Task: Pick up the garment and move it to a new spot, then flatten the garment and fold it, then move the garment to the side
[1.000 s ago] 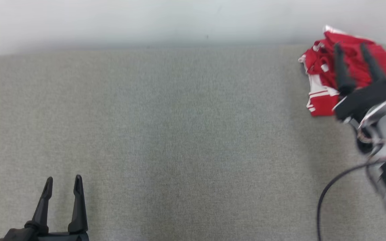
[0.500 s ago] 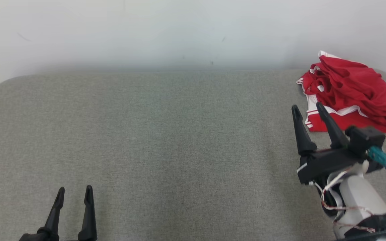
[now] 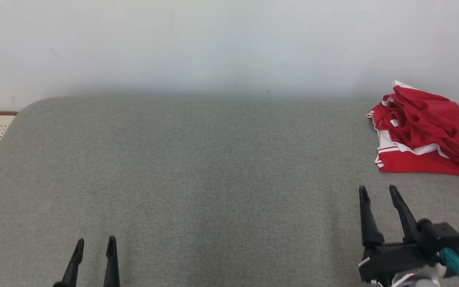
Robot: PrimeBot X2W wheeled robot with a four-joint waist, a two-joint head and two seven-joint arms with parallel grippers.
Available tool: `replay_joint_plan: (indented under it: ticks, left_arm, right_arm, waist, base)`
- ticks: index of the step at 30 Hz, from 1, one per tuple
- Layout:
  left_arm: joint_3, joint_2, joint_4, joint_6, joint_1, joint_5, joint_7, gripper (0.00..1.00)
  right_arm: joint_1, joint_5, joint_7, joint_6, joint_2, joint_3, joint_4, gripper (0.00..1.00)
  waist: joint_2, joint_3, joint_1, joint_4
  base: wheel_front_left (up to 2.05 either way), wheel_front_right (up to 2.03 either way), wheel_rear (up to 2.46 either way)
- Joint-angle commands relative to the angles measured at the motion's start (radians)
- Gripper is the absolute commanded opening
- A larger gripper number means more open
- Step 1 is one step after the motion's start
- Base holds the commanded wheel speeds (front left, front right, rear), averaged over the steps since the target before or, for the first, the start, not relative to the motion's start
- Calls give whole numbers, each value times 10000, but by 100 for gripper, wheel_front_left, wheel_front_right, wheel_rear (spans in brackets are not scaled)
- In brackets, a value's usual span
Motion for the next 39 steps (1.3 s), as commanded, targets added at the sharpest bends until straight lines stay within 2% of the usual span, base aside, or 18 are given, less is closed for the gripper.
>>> replay_joint_plan:
  ticks: [1, 5, 16, 34, 35, 39]
  left_arm:
    - [11, -2, 97, 6, 151, 47, -41, 100]
    - [23, -5, 141, -27, 233, 39, -41, 100]
    - [-102, -8, 304, -139, 337, 154, -41, 100]
    - [-1, -12, 318, -381, 300, 237, -41, 100]
    - [-37, -15, 355, -336, 164, 273, 6, 0]
    - [-39, -36, 711, -334, 204, 207, 85, 0]
  right_arm:
    - [342, -284, -42, -9, 145, -248, -158, 100]
    - [853, -691, -42, -9, 435, -591, -433, 100]
    - [1490, -1208, -42, -9, 853, -639, -748, 100]
    - [1432, -1273, -42, -9, 956, -494, -646, 100]
    - [1445, -1338, 10, 0, 926, -510, -622, 0]
    - [1658, -1266, 75, 2, 926, -496, -312, 0]
  waist:
    - [1, -59, 1, 62]
    - [1, -131, 1, 54]
    - [1, -223, 1, -56]
    - [1, -197, 1, -48]
    - [1, -198, 2, -47]
    - [1, -197, 1, -49]
  base:
    - [0, 0, 0]
    - [0, 0, 0]
    - [0, 0, 0]
    - [0, 0, 0]
    - [0, 0, 0]
    - [0, 0, 0]
